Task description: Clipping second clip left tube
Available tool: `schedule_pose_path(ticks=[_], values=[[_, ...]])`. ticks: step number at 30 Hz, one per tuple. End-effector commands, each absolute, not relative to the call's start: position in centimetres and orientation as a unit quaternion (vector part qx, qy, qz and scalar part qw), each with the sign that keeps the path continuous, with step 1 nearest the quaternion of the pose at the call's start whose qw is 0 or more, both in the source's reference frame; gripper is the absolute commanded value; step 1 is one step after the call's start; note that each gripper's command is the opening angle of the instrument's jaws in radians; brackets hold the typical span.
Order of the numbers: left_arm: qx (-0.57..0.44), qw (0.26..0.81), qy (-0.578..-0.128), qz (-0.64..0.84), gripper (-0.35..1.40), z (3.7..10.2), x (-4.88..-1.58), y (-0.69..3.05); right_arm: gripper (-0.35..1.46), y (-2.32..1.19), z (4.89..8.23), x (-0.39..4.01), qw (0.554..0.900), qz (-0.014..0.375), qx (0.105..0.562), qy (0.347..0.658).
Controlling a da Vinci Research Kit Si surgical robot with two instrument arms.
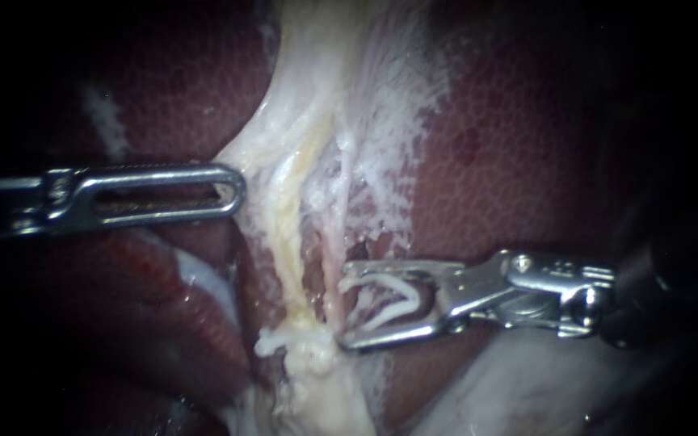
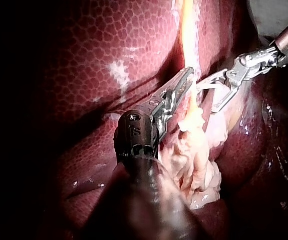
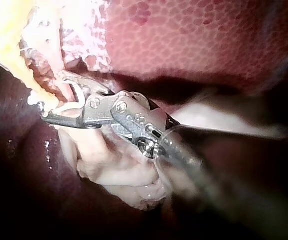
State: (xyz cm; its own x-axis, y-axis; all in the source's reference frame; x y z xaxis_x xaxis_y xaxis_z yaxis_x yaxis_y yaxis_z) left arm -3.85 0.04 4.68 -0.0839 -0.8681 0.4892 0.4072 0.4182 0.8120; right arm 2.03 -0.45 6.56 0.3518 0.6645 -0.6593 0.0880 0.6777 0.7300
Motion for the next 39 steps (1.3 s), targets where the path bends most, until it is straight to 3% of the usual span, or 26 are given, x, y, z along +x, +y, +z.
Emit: schedule_pose_path(ticks=[1,13,29,39], values=[[0.211,0.643,-0.544,-0.496,-0.35,4.7,-3.85,0.05,0.58,-0.46,6.57,2.08,0.743,0.191,0.352,0.536],[0.211,0.643,-0.544,-0.495,-0.35,4.72,-3.85,0.04,0.58,-0.52,6.51,2.36,0.738,0.181,0.366,0.537],[0.209,0.644,-0.544,-0.496,-0.35,4.84,-3.81,0.08,0.57,-0.4,6.23,2.37,0.732,0.177,0.379,0.537],[0.208,0.644,-0.544,-0.496,-0.35,4.86,-3.83,0.06,0.52,-0.57,6.44,2.72,0.724,0.157,0.407,0.533]])
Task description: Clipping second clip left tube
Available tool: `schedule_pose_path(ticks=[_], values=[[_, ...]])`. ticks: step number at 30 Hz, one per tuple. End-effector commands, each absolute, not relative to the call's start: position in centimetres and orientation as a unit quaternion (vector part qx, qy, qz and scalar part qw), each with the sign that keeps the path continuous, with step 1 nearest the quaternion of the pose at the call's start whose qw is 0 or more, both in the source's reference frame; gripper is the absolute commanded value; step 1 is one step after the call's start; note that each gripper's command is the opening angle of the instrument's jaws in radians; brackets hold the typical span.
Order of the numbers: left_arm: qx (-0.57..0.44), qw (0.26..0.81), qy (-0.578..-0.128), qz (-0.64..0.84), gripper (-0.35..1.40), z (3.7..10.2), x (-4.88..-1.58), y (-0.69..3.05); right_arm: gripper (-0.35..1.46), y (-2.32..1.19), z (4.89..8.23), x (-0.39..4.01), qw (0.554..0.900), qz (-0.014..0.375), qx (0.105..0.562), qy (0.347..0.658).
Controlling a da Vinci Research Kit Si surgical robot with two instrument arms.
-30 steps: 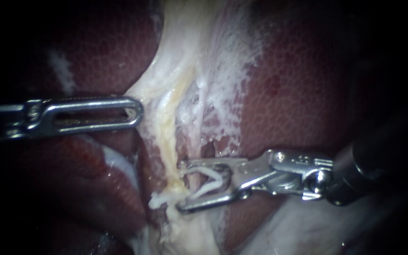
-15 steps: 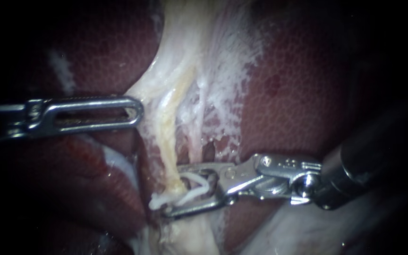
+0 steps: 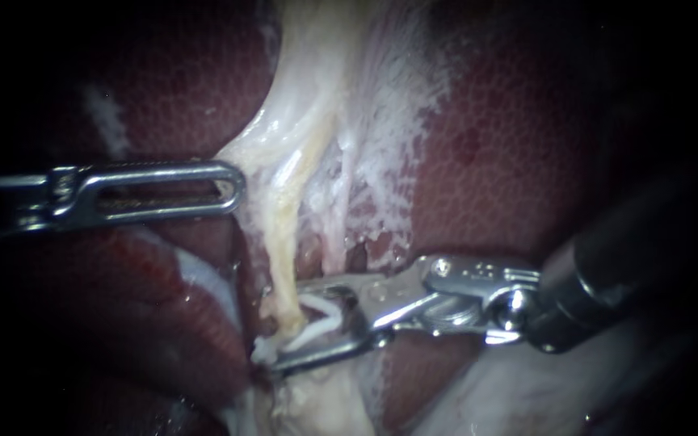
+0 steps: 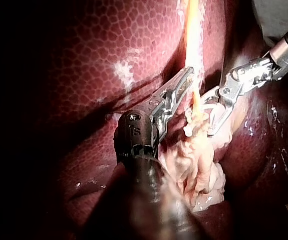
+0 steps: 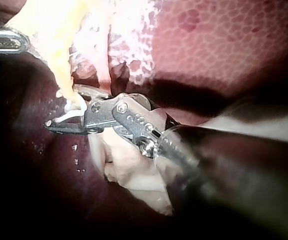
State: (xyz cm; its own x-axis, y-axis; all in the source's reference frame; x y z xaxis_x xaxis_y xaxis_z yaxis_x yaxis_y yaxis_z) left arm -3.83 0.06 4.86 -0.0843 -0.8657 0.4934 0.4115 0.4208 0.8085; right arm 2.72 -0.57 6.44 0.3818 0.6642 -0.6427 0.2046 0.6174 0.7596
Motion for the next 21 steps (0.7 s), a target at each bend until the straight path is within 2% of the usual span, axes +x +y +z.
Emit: schedule_pose_path(ticks=[1,12,17,19,21], values=[[0.208,0.644,-0.544,-0.496,-0.35,4.86,-3.83,0.06,0.52,-0.59,6.46,2.75,0.724,0.157,0.409,0.533],[0.208,0.644,-0.544,-0.496,-0.35,4.86,-3.83,0.06,0.51,-0.59,6.5,2.84,0.723,0.155,0.413,0.532],[0.208,0.644,-0.544,-0.496,-0.35,4.86,-3.83,0.06,0.47,-0.54,6.5,2.83,0.723,0.168,0.411,0.529],[0.208,0.644,-0.544,-0.496,-0.35,4.86,-3.83,0.06,0.42,-0.5,6.51,2.82,0.723,0.181,0.41,0.525],[0.208,0.644,-0.544,-0.496,-0.35,4.86,-3.83,0.06,0.28,-0.45,6.53,2.81,0.727,0.194,0.408,0.518]])
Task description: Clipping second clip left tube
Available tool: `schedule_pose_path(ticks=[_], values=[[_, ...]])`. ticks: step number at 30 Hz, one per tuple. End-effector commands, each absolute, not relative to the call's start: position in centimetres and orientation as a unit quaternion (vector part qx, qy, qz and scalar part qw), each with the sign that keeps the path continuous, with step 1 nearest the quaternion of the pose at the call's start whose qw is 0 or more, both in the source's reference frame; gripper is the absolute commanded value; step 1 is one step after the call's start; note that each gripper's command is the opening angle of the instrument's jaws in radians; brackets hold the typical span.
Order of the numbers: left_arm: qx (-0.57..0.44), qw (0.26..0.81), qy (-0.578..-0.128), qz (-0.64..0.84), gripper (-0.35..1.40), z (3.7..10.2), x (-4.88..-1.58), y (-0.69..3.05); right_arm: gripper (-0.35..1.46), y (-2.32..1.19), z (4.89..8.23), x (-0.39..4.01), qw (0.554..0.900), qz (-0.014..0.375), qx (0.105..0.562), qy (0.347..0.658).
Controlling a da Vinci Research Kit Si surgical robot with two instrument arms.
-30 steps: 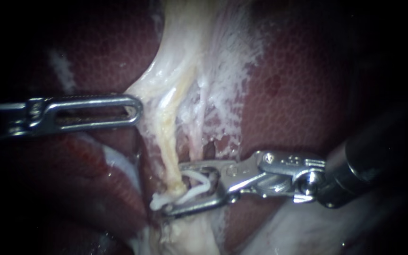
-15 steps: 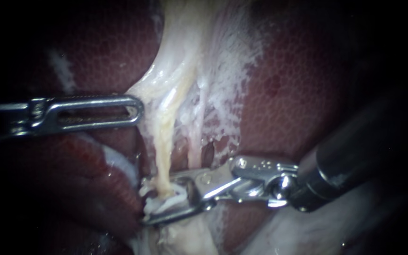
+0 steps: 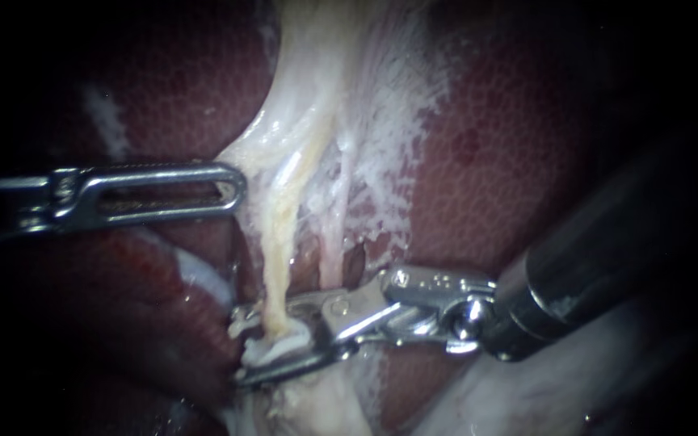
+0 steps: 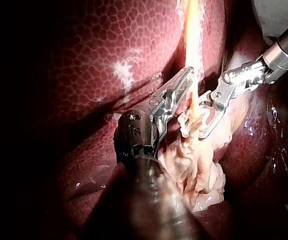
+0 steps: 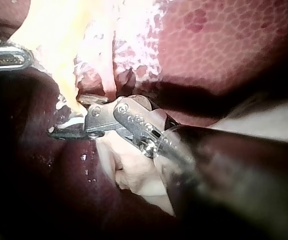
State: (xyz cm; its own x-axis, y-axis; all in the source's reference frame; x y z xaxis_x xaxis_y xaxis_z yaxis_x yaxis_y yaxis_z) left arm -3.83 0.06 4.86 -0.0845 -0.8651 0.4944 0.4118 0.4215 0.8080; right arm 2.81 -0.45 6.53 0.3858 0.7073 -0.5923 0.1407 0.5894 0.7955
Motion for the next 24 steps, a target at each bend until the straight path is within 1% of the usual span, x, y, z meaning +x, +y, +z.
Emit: schedule_pose_path(ticks=[1,3,5,15,24], values=[[0.208,0.644,-0.544,-0.496,-0.35,4.86,-3.83,0.06,0.1,-0.42,6.54,2.8,0.732,0.199,0.404,0.511],[0.208,0.644,-0.544,-0.496,-0.35,4.86,-3.83,0.06,-0.17,-0.35,6.56,2.78,0.743,0.21,0.394,0.499],[0.208,0.644,-0.544,-0.496,-0.35,4.86,-3.83,0.05,-0.33,-0.28,6.59,2.75,0.746,0.217,0.389,0.496],[0.208,0.644,-0.544,-0.496,-0.35,4.86,-3.83,0.05,-0.35,-0.29,6.63,2.71,0.747,0.223,0.386,0.493],[0.208,0.644,-0.544,-0.496,-0.35,4.86,-3.83,0.05,-0.35,-0.32,6.64,2.71,0.745,0.226,0.393,0.488]])
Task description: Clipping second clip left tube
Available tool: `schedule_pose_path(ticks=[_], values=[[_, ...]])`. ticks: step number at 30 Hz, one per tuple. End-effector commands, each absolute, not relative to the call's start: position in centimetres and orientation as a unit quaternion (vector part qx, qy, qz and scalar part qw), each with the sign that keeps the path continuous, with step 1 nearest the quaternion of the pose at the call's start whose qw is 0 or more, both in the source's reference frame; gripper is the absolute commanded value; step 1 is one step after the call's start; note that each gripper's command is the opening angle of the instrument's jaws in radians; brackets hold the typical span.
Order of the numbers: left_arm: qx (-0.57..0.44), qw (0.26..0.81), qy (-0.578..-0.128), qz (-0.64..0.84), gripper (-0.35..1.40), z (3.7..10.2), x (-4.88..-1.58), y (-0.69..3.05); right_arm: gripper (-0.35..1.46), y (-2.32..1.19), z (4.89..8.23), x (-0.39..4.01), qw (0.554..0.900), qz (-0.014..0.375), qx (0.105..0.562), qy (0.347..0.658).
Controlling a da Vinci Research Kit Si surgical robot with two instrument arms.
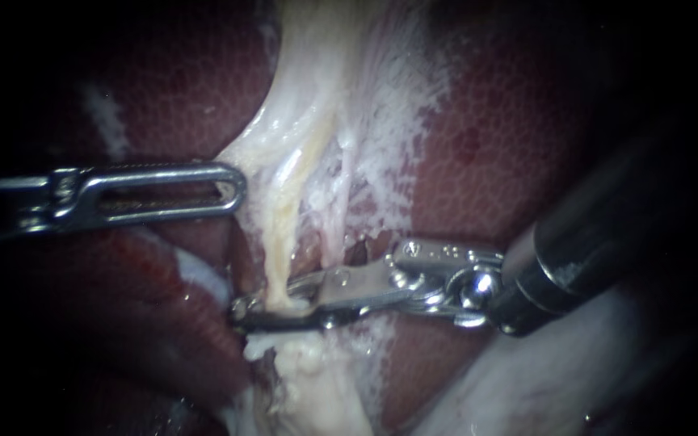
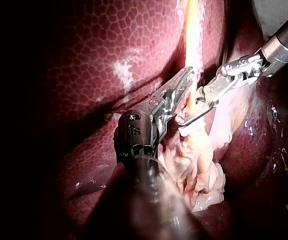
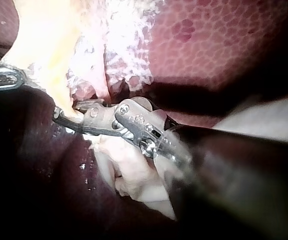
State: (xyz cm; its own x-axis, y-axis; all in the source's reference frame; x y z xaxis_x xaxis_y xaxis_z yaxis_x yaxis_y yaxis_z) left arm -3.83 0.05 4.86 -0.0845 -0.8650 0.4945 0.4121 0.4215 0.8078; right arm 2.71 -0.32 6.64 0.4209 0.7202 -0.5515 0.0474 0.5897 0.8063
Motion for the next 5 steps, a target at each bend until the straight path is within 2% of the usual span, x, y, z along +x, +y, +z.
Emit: schedule_pose_path(ticks=[1,5], values=[[0.208,0.644,-0.544,-0.496,-0.35,4.86,-3.84,0.05,-0.35,-0.33,6.64,2.71,0.746,0.225,0.393,0.487],[0.208,0.644,-0.544,-0.496,-0.35,4.86,-3.84,0.06,-0.35,-0.33,6.63,2.71,0.746,0.224,0.395,0.487]])
